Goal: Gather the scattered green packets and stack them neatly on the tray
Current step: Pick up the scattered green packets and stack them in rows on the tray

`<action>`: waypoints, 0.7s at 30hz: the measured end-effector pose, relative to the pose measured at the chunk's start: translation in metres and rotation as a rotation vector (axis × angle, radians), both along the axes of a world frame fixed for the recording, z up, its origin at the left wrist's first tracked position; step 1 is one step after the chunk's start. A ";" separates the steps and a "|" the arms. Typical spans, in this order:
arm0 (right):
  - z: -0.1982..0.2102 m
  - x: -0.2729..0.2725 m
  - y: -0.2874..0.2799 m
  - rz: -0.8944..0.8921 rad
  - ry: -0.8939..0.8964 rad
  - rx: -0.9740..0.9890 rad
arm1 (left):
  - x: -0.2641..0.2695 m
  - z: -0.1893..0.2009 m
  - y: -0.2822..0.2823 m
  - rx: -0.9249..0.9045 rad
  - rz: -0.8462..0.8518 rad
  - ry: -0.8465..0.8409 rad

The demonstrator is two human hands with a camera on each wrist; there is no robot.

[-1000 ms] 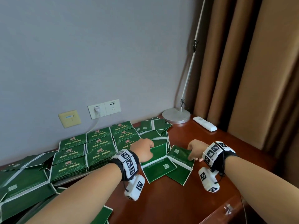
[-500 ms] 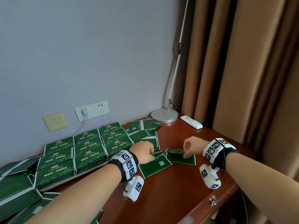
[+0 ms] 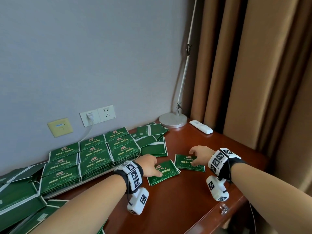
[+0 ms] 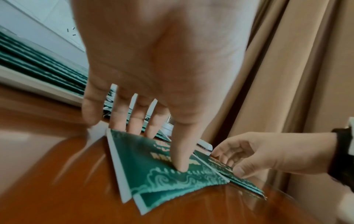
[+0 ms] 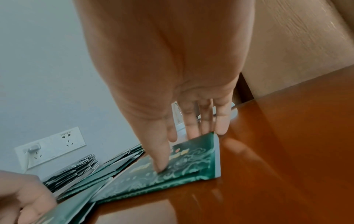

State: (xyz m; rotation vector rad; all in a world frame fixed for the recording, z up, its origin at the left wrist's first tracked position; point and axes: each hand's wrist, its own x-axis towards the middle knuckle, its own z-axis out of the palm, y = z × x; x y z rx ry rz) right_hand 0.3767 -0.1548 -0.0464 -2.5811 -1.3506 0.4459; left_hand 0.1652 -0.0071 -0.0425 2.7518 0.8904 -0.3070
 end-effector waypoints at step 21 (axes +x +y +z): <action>0.037 -0.042 0.023 -0.011 0.022 0.194 | -0.043 0.018 0.005 -0.187 0.251 -0.431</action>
